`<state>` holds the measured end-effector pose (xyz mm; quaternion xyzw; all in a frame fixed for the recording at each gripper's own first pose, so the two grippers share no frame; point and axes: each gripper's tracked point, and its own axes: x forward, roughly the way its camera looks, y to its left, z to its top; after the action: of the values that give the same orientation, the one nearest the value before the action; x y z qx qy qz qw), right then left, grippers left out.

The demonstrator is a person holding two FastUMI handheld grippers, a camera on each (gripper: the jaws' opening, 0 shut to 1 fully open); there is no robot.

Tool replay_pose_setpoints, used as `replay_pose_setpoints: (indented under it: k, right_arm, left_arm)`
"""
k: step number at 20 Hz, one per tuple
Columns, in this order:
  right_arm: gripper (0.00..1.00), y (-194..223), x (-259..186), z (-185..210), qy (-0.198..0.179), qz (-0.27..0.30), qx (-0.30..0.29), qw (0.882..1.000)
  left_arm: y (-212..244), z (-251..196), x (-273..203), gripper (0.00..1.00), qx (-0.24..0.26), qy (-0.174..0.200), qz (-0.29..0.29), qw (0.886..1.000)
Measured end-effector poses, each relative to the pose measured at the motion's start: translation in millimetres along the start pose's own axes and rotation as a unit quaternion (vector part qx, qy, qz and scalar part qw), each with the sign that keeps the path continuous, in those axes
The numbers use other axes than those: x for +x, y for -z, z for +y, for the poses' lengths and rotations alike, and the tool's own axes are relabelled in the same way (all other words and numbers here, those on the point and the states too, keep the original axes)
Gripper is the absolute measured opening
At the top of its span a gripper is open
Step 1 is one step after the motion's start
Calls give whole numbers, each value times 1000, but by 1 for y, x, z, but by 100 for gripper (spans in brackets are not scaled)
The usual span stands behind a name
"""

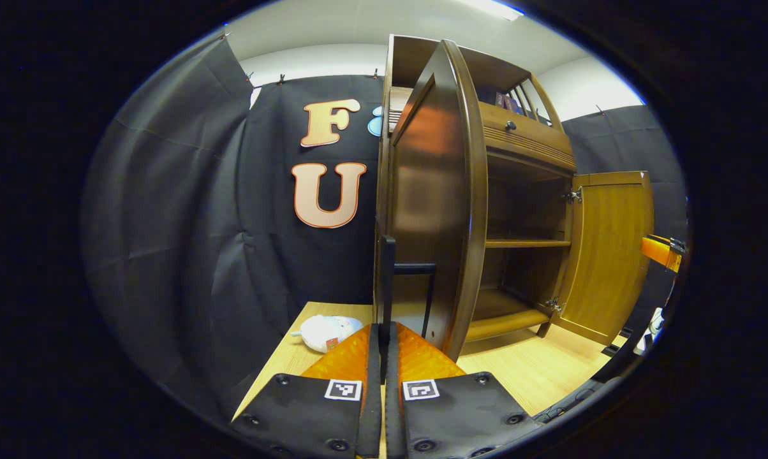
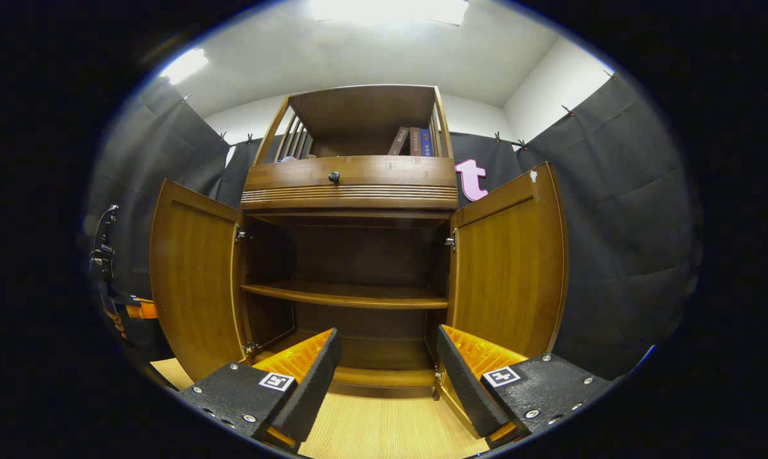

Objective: Open the right door of the double-door shoe cabinet with the right hand, and open the left door with the left hand.

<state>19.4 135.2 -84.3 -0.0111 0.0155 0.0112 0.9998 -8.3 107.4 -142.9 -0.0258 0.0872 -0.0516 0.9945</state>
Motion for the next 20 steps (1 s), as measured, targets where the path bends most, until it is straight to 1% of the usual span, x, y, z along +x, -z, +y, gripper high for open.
replay_pose_setpoints:
  k: [1, 2, 7, 8, 9, 13, 14, 15, 16, 17, 18, 20]
  right_arm:
    - [97, 1, 2, 3, -3, 1, 2, 1000]
    - [97, 1, 3, 6, -6, 2, 4, 1000]
    - [97, 7, 8, 16, -13, 8, 1, 1000]
    - [92, 8, 8, 19, -15, 10, 1, 1000]
    - [92, 11, 9, 20, -17, 12, 0, 1000]
    - [92, 12, 12, 21, -19, 14, 0, 1000]
    - [97, 13, 13, 22, -20, 14, 0, 1000]
    - [97, 14, 15, 22, -21, 16, 0, 1000]
    - [97, 14, 15, 22, -22, 17, 0, 1000]
    - [97, 14, 15, 22, -23, 17, -1, 1000]
    - [97, 14, 15, 22, -24, 16, -2, 1000]
    - [97, 12, 16, 20, -25, 16, -1, 1000]
  left_arm:
    - [1, 4, 0, 12, -2, -2, 1, 1000]
    - [0, 8, -1, 10, -2, -5, 0, 1000]
    - [-1, 31, -3, 9, -11, -24, -4, 1000]
    - [0, 33, -5, 12, -14, -24, -5, 1000]
    - [1, 35, -5, 9, -16, -24, -6, 1000]
    - [4, 39, -12, 10, -30, -18, -4, 999]
    - [4, 41, -16, 10, -37, -18, -3, 999]
    - [3, 46, -21, 10, -41, -25, -6, 999]
    - [0, 53, -26, 12, -41, -39, -8, 998]
    - [-1, 60, -32, 8, -41, -52, -11, 998]
    - [-5, 63, -39, 8, -45, -61, -14, 997]
    - [-16, 59, -56, 8, -54, -66, -25, 996]
